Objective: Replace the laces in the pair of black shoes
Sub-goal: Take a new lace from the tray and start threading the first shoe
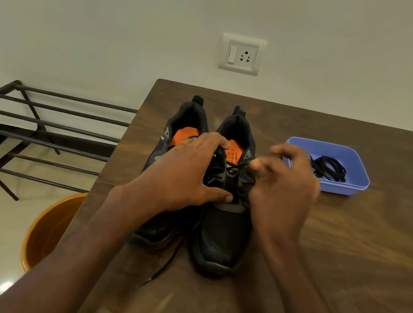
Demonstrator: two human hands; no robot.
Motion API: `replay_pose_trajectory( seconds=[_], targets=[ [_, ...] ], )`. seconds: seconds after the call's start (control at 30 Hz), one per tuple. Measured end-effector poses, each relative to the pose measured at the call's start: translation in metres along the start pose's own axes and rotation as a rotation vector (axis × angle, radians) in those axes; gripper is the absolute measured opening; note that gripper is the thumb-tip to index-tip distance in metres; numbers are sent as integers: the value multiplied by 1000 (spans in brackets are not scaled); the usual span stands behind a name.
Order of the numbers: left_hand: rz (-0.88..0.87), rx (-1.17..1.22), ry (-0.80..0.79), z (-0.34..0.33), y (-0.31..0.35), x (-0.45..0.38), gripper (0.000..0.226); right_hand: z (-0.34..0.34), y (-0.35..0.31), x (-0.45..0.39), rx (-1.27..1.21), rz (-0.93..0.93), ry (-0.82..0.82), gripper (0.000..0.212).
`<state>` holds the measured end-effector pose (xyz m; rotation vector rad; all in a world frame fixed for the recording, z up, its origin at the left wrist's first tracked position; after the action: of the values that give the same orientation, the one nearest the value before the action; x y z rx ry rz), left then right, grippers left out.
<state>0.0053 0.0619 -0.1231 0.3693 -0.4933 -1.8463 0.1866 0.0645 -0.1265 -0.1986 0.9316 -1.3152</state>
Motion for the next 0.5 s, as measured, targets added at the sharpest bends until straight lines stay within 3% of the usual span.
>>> replay_pose_trajectory(
  seconds=[0.07, 0.1, 0.17, 0.27, 0.4, 0.5],
  targets=[
    [16, 9, -11, -1, -1, -1, 92, 29, 19, -3, -172, -160, 253, 5],
    [20, 8, -13, -1, -1, -1, 92, 38, 26, -4, -152, -186, 304, 5],
    [23, -4, -7, -1, -1, -1, 92, 40, 27, -6, 42, -132, 225, 21],
    [8, -5, 2, 0, 0, -1, 90, 14, 4, -4, 220, 68, -53, 43],
    [-24, 9, 11, 0, 0, 0, 82, -24, -19, 5, 172, 180, -327, 23],
    [-5, 8, 5, 0, 0, 0, 87, -17, -11, 5, 151, 88, -205, 10]
  ],
)
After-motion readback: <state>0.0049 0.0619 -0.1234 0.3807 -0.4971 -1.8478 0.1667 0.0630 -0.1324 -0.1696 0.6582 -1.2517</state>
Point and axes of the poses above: each hand's wrist, its own x-axis away from the middle knuckle, its own z-axis out of the back of the hand, y = z × x, the point moved 5 cm from there along -x, towards the middle knuckle, and after that the axes turned 7 degrees about -y, right-handed, at the moved point
